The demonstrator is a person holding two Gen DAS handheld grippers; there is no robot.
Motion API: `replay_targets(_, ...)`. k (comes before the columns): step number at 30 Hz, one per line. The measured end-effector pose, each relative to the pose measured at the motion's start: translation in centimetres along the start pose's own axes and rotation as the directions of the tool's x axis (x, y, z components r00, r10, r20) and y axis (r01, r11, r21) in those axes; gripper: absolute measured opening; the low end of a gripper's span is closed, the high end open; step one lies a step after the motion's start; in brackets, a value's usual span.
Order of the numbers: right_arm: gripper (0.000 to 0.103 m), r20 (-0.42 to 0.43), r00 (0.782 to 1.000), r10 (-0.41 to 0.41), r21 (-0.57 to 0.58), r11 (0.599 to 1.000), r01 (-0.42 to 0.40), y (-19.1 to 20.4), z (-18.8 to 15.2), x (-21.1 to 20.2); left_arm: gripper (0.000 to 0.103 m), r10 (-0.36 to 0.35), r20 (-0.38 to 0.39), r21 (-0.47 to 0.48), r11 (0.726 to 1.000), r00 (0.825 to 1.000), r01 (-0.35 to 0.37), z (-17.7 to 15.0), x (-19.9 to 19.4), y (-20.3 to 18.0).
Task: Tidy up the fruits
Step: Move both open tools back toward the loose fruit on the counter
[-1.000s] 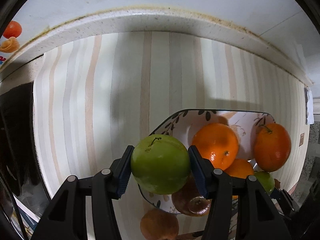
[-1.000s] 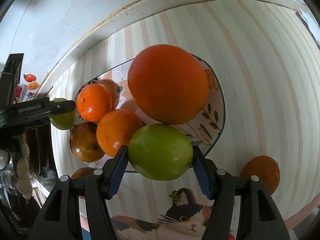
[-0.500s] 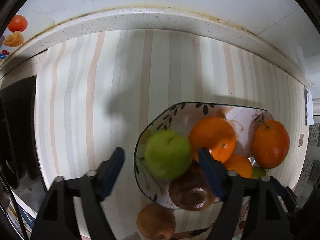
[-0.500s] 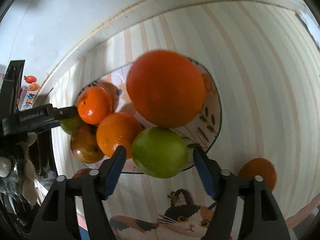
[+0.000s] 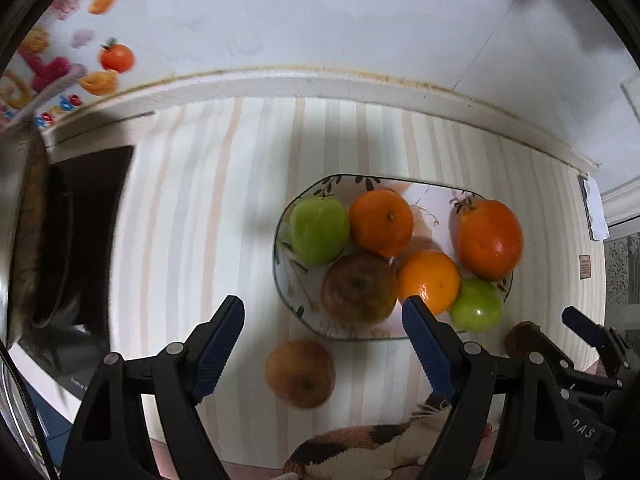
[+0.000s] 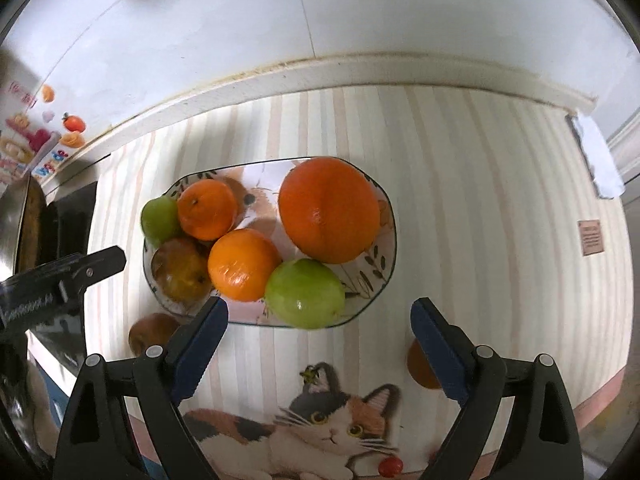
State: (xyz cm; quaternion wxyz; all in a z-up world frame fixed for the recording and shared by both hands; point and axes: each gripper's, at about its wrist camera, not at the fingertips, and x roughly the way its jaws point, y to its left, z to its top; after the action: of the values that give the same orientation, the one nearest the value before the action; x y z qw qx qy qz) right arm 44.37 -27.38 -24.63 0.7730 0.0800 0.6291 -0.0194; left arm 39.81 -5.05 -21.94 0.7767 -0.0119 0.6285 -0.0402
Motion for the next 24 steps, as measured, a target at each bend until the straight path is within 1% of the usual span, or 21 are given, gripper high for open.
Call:
replay_targets(3, 0.095, 0.028, 1.000, -0.009, -0.018, 1.000, 0.009, 0.4, -1.1, -1.7, 0.081, 0.017, 0.047, 0.001, 1.000, 0.999, -0.017, -1.3, -1.9, 0.0)
replay_targets(7, 0.095, 0.069, 0.998, -0.009, -0.037, 0.999, 0.011, 1.0, -2.6, -4.0, 0.081, 0.010, 0.090, -0.008, 1.000, 0.996, -0.009, -2.7, -4.0, 0.2)
replay_targets(12, 0.095, 0.130, 0.991, -0.013, -0.056, 0.998, 0.020, 1.9, -4.4, -7.4, 0.081, 0.019, 0.158, -0.001, 1.000, 0.987, -0.019, -4.7, -6.8, -0.2)
replay_targets(14, 0.095, 0.152, 0.988, -0.013, -0.059, 0.998, 0.022, 2.1, -5.1, -8.6, 0.081, 0.005, 0.166, -0.002, 1.000, 0.986, -0.005, -5.6, -7.7, -0.3)
replay_targets(16, 0.095, 0.167, 0.986, -0.010, -0.062, 0.998, 0.021, 2.3, -5.6, -9.6, 0.081, 0.012, 0.185, -0.003, 1.000, 0.983, -0.012, -6.3, -8.5, -0.3)
replay_targets(19, 0.095, 0.191, 0.982, -0.008, -0.064, 0.998, 0.021, 2.7, -6.2, -10.8, 0.081, -0.002, 0.191, -0.021, 1.000, 0.982, 0.006, -7.0, -9.0, -0.1)
replay_targets(24, 0.095, 0.184, 0.983, 0.026, -0.044, 0.999, -0.019, 2.4, -6.7, -11.5, 0.081, -0.012, 0.183, -0.052, 0.998, 0.983, 0.022, -7.4, -8.9, 0.4)
